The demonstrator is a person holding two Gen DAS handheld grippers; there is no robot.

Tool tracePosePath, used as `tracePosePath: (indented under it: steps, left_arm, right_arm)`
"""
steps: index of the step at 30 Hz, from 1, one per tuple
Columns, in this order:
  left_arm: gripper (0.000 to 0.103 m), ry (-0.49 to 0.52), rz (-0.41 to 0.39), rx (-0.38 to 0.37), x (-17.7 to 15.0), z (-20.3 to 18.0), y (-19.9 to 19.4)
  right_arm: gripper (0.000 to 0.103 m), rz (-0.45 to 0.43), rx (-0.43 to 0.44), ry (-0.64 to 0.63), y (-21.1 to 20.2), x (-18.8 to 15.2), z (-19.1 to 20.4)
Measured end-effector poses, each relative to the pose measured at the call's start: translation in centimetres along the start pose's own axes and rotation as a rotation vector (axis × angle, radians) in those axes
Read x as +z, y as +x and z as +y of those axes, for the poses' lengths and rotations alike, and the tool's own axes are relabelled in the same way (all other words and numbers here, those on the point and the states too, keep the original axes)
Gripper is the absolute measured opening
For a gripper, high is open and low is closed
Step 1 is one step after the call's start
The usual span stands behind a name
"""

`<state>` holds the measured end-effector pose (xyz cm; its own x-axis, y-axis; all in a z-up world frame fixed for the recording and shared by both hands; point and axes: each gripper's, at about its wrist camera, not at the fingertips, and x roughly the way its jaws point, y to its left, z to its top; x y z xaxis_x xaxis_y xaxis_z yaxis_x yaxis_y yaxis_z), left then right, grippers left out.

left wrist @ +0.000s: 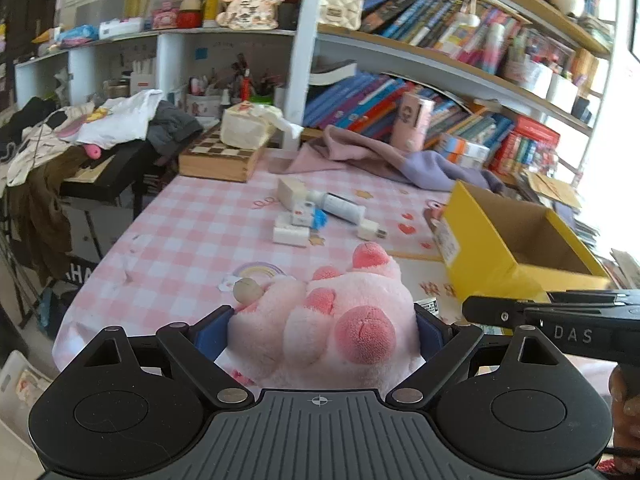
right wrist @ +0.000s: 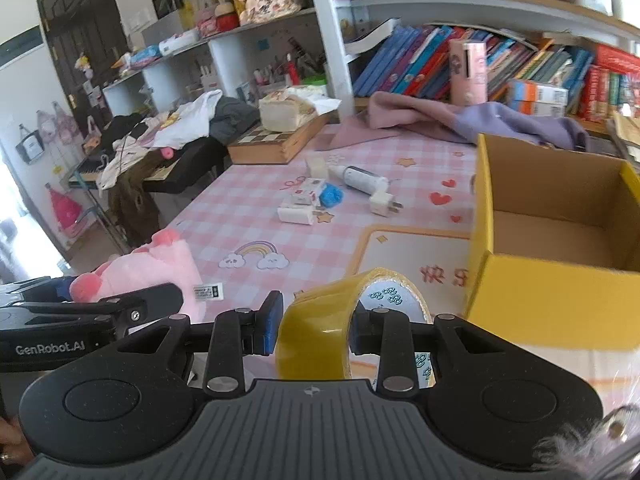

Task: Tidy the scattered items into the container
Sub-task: 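Carry the tape roll and plush pig with both tools over the yellow box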

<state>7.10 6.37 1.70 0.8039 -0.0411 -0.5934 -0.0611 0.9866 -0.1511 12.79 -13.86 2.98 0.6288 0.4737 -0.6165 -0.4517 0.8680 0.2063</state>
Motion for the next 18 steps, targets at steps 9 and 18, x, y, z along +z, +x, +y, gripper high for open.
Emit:
tracePosePath:
  steps: [9,18]
  left_arm:
    - [0.092,0.074,-0.013,-0.092,-1.6,-1.2,-1.9]
    - [0.092,0.082,-0.018,-0.165,-2.2,-1.7,-2.3]
  right_arm:
    - [0.030,-0.018,-0.106,0.086,-3.7,-3.0,-0.7]
    - [0.030,-0.003,-0.164,0.093,-5.2,-4.3,-0.2]
